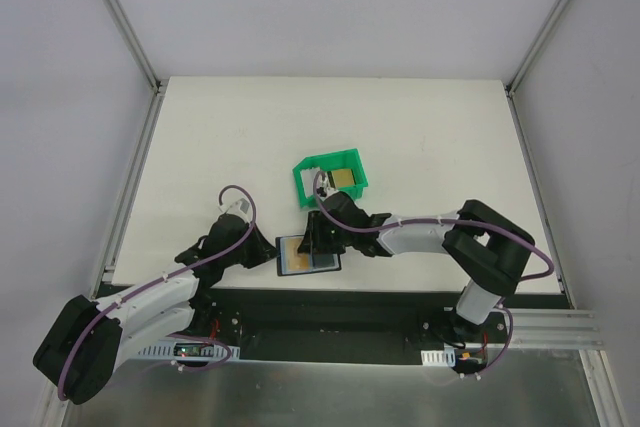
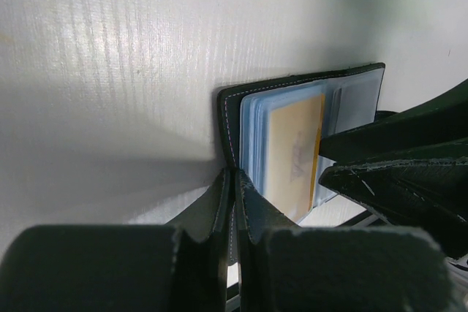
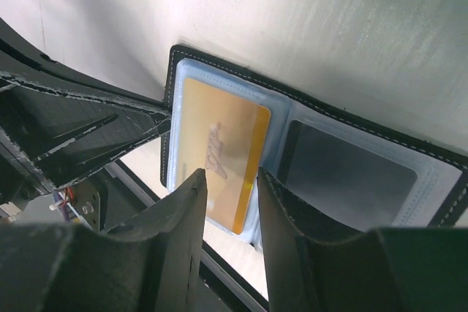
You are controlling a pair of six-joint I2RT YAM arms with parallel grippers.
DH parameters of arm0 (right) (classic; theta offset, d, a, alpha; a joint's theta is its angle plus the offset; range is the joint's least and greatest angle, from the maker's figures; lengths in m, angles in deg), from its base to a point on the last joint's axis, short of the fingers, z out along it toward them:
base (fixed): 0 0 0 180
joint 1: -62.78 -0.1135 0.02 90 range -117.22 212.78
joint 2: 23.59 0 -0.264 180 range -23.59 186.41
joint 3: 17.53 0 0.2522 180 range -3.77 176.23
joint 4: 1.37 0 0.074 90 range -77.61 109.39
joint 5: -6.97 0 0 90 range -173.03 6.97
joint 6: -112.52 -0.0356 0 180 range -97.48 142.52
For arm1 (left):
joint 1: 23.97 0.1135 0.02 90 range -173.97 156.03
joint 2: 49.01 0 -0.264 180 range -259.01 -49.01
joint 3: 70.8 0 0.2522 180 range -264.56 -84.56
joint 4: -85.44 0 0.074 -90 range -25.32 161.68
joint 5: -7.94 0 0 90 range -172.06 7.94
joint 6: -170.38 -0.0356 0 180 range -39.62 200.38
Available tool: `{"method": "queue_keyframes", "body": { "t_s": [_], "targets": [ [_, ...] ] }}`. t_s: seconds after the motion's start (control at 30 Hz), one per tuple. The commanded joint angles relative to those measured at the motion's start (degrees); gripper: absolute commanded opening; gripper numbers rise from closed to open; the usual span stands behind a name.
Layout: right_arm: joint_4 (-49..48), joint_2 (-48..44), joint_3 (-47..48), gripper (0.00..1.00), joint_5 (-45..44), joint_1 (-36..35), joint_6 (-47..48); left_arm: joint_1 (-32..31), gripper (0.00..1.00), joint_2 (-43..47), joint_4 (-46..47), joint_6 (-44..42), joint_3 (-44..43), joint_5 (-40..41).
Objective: Put the credit cards into the card holder
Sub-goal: Insert the credit card into the card holder.
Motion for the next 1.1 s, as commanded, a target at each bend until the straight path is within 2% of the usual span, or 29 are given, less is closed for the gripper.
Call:
{"method": "queue_keyframes", "body": {
  "t_s": [0.0, 0.27, 0.6, 1.07],
  "targets": [
    [4.1, -4.4, 2.1, 0.39, -3.7, -0.8, 3.3, 0.4, 0.0, 0.0, -1.2, -1.7, -2.2, -1.0],
    [12.2, -8.2, 3.8, 0.48, -8.5, -1.1, 6.6, 0.4, 0.0, 0.5, -2.2, -2.6, -4.1, -1.9],
    [22.1, -8.2, 9.1, 0.57, -16.6, -3.8, 8.2, 0.4, 0.0, 1.4, -3.3, -3.9, -6.8, -3.5],
    [23.1, -1.6, 15.4, 0.62, -13.3, -6.4, 7.1, 0.4, 0.0, 3.3, -4.0, -4.0, -8.1, -4.8]
  ]
}}
